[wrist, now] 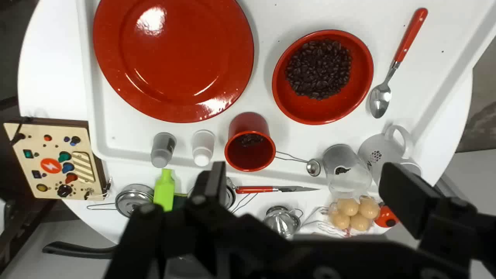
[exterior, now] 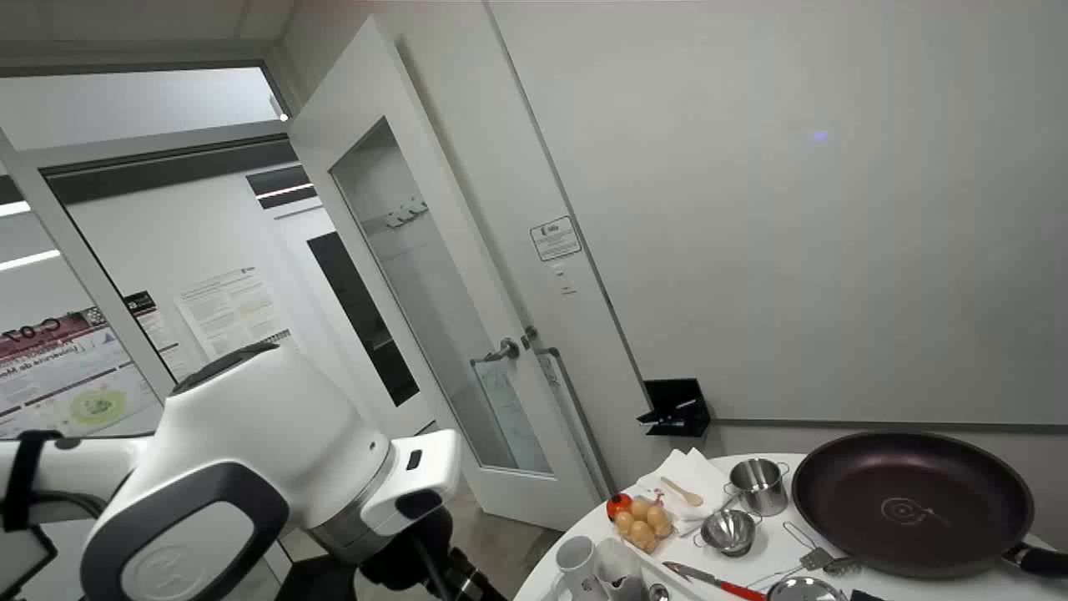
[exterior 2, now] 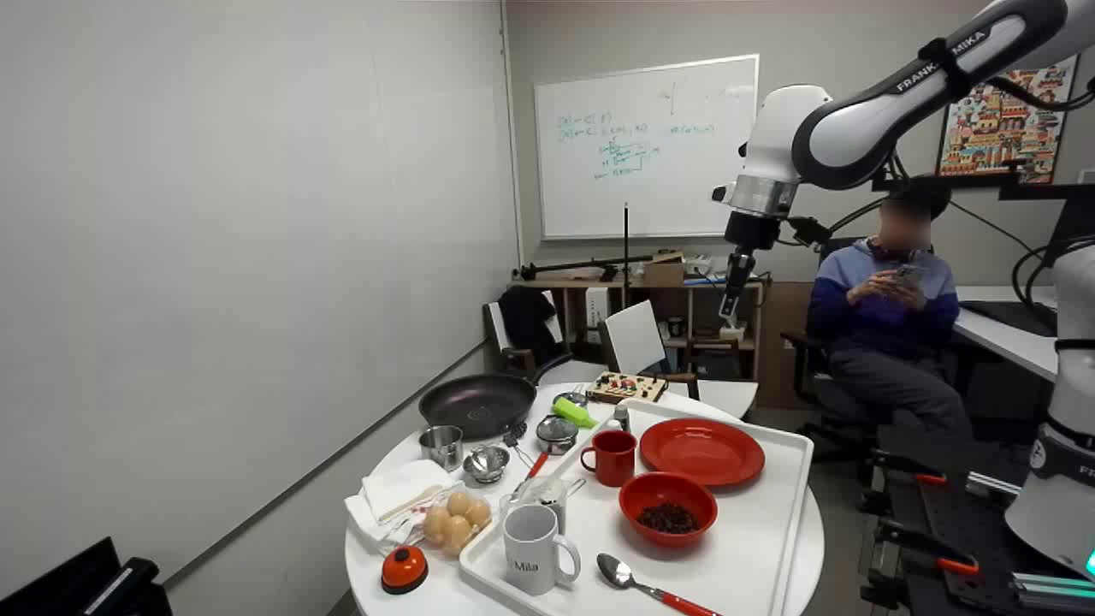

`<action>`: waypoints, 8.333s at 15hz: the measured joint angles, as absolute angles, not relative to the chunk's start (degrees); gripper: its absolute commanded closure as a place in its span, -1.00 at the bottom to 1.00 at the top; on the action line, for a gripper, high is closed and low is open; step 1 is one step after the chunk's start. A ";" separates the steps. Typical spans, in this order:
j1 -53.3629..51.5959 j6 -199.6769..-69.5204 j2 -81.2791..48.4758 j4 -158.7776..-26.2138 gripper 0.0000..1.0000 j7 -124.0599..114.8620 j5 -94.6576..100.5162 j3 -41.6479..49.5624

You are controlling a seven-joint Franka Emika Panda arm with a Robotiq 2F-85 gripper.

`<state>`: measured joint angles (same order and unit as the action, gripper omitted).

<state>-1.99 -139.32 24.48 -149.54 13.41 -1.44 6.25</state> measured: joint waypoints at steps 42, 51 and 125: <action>-6.25 -146.37 -0.43 -147.27 -1.00 -28.31 9.01 -11.01; -10.23 -147.78 -14.30 -142.67 -1.00 -31.58 9.03 -9.02; 21.99 -182.04 -18.34 -147.42 0.85 -20.67 -13.32 -40.59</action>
